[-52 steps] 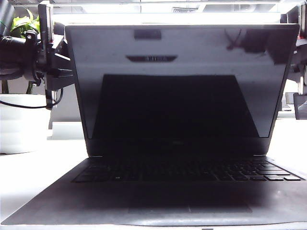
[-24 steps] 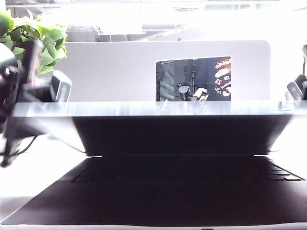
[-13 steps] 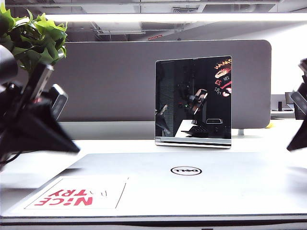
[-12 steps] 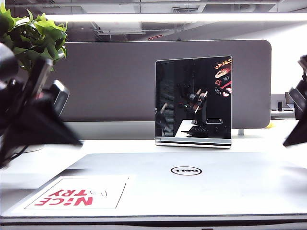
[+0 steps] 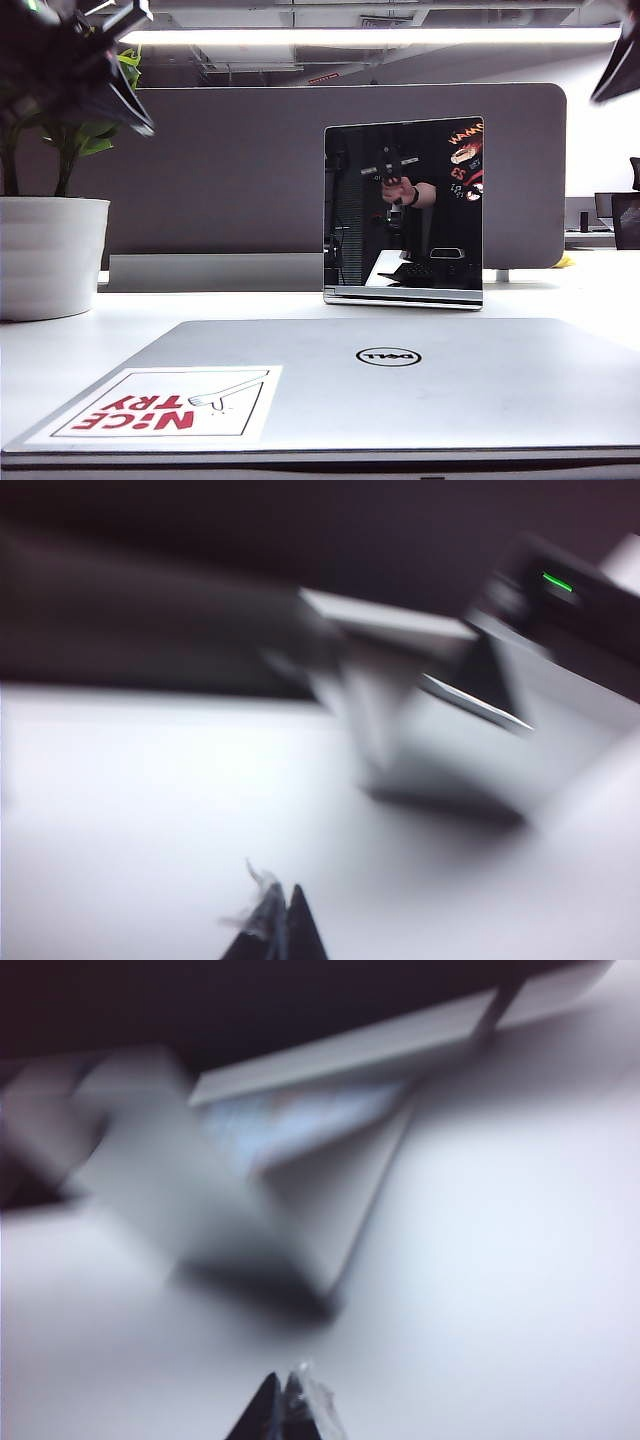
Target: Close the laptop lid.
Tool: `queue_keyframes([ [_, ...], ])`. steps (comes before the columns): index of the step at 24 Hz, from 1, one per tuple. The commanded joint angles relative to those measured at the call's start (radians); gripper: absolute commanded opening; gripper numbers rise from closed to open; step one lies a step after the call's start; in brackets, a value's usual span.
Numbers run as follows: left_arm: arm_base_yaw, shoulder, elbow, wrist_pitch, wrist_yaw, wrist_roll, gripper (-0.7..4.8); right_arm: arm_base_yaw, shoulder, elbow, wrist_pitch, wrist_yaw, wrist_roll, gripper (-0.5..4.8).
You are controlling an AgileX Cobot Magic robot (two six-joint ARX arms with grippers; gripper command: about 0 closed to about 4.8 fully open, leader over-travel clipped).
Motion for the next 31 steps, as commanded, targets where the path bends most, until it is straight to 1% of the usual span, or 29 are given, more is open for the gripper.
queue_keyframes([
  [1, -0.012, -0.083, 0.002, 0.021, -0.258, 0.198, -0.05, 0.028, -0.09, 0.006, 0.129, 0.209, -0.034, -0.04],
  [2, -0.012, -0.098, 0.002, 0.022, -0.286, 0.211, -0.05, 0.028, -0.1, 0.006, 0.149, 0.214, -0.034, -0.04],
  [5, -0.011, -0.128, 0.002, 0.037, -0.313, 0.208, -0.05, 0.028, -0.129, 0.006, 0.208, 0.213, -0.034, -0.04],
  [8, -0.011, -0.127, 0.002, 0.034, -0.301, 0.208, -0.05, 0.028, -0.129, 0.005, 0.202, 0.213, -0.034, -0.04],
  [17, -0.011, -0.127, 0.002, 0.032, -0.309, 0.211, -0.05, 0.028, -0.129, 0.005, 0.202, 0.213, -0.034, -0.04],
  [19, -0.011, -0.128, 0.002, 0.029, -0.335, 0.257, -0.04, 0.028, -0.13, 0.005, 0.202, 0.213, -0.034, -0.04],
  [21, -0.011, -0.128, 0.002, 0.02, -0.366, 0.263, -0.04, 0.028, -0.129, 0.005, 0.202, 0.213, -0.034, -0.04],
  [22, -0.011, -0.128, 0.002, 0.019, -0.371, 0.263, -0.05, 0.028, -0.129, 0.005, 0.202, 0.213, -0.034, -0.04],
  [23, -0.011, -0.128, 0.002, 0.019, -0.369, 0.234, -0.04, 0.028, -0.13, 0.005, 0.202, 0.213, -0.034, -0.04],
  [24, -0.01, -0.128, 0.002, 0.019, -0.37, 0.224, -0.05, 0.028, -0.13, 0.005, 0.202, 0.213, -0.034, -0.04],
  [26, -0.002, -0.15, -0.019, -0.005, -0.369, 0.23, -0.05, 0.028, -0.129, 0.005, 0.202, 0.213, -0.034, -0.04],
  [27, 0.021, -0.187, -0.061, -0.024, -0.344, 0.224, -0.05, 0.028, -0.13, 0.005, 0.202, 0.213, -0.034, -0.04],
  [29, 0.039, -0.236, -0.122, -0.022, -0.307, 0.203, -0.05, 0.028, -0.129, 0.005, 0.202, 0.213, -0.034, -0.04],
  [31, 0.055, -0.286, -0.186, -0.016, -0.289, 0.206, -0.04, 0.027, -0.129, 0.005, 0.202, 0.213, -0.034, -0.04],
])
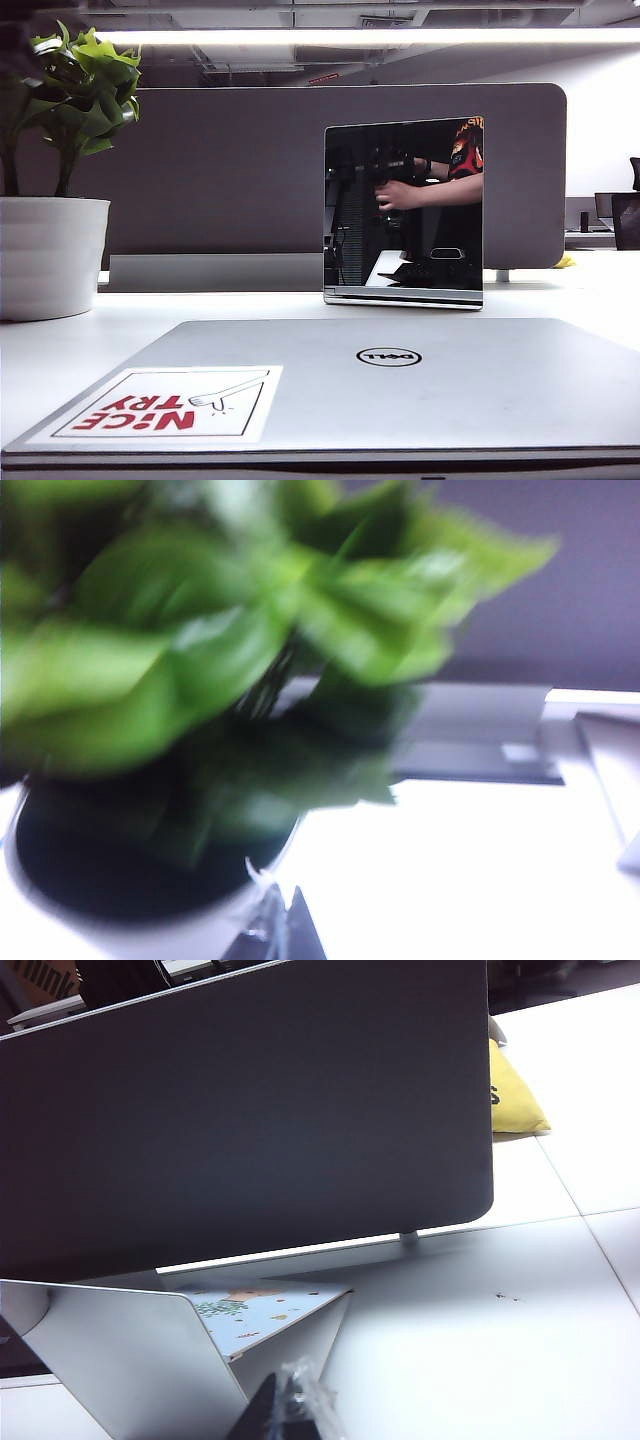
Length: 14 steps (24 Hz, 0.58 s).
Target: Close the laptop lid.
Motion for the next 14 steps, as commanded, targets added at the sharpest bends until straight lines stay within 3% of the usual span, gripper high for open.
queue_keyframes([
  [1, 0.019, -0.074, -0.096, 0.003, 0.038, -0.005, -0.05, 0.0, -0.002, 0.003, 0.014, 0.002, -0.004, -0.04],
  [8, 0.057, -0.29, -0.375, 0.165, 0.049, -0.056, -0.04, 0.0, -0.003, 0.003, 0.014, 0.002, -0.004, -0.04],
  [14, 0.102, -0.502, -0.542, 0.169, 0.088, -0.096, -0.04, 0.0, -0.003, 0.003, 0.015, 0.002, -0.004, -0.04],
])
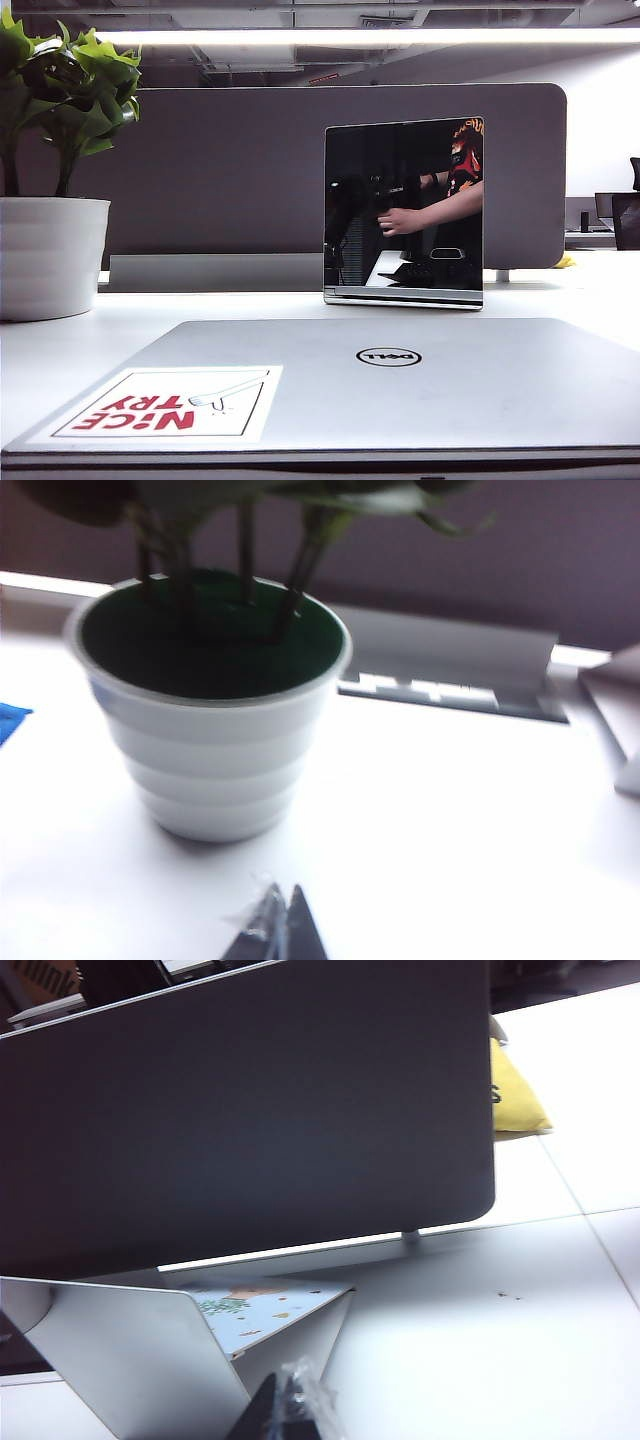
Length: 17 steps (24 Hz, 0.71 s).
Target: Close the laptop lid.
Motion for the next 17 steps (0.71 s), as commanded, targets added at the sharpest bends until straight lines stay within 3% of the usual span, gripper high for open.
queue_keyframes([
  [1, 0.033, -0.119, -0.076, 0.016, 0.048, -0.02, -0.05, 0.0, -0.002, 0.003, 0.016, 0.002, -0.003, -0.04],
  [12, 0.043, -0.402, -0.227, -0.032, 0.058, -0.016, -0.04, 0.0, -0.002, 0.003, 0.016, 0.002, -0.003, -0.04],
  [17, 0.043, -0.485, -0.228, -0.129, 0.057, 0.027, -0.04, 0.0, -0.002, 0.003, 0.016, 0.002, -0.003, -0.04],
])
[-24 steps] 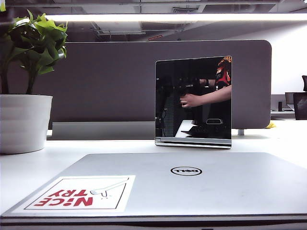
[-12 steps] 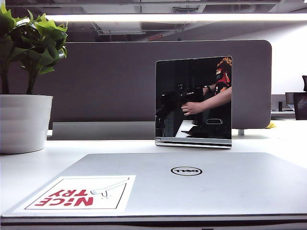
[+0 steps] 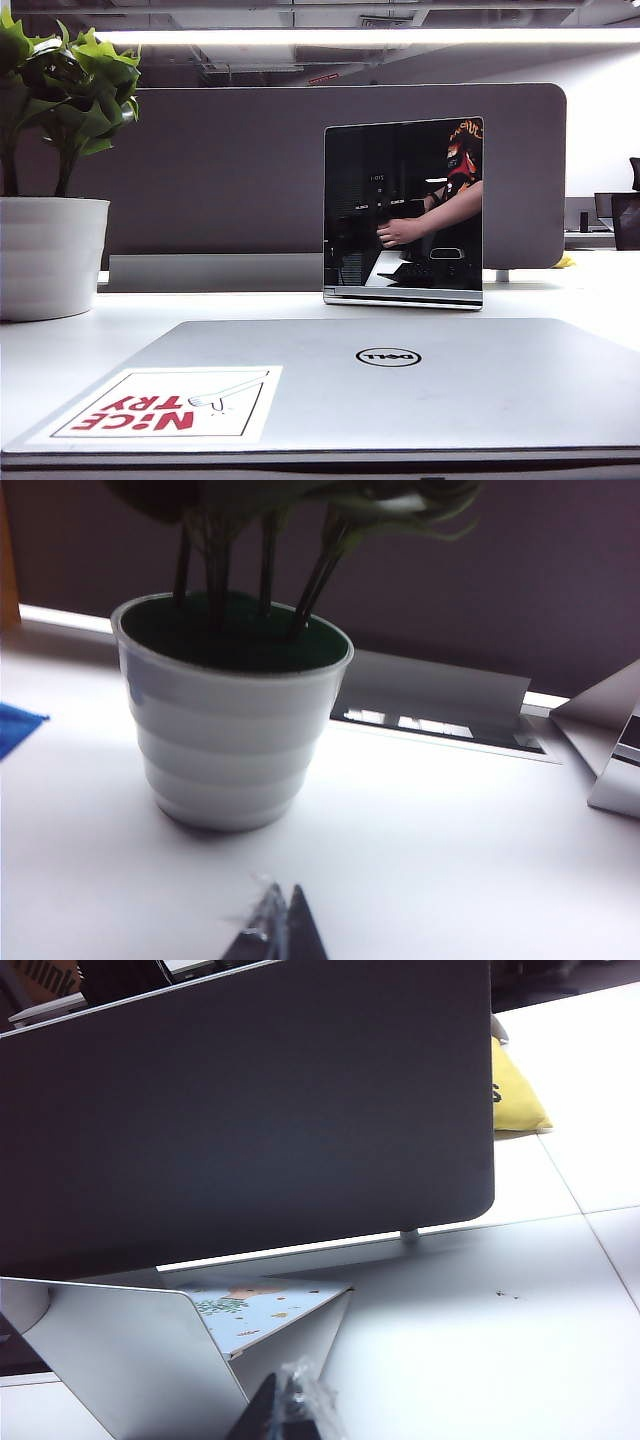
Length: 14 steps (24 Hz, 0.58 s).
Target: Close the laptop lid.
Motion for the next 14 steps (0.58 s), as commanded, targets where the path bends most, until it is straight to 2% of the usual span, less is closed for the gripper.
queue_keyframes([
  [1, 0.002, -0.041, 0.001, -0.051, 0.001, 0.037, -0.04, 0.0, -0.003, 0.003, 0.017, 0.002, -0.003, -0.04],
  [14, 0.0, -0.114, 0.001, -0.122, 0.001, 0.044, -0.05, 0.0, -0.003, 0.003, 0.017, 0.002, -0.004, -0.04],
])
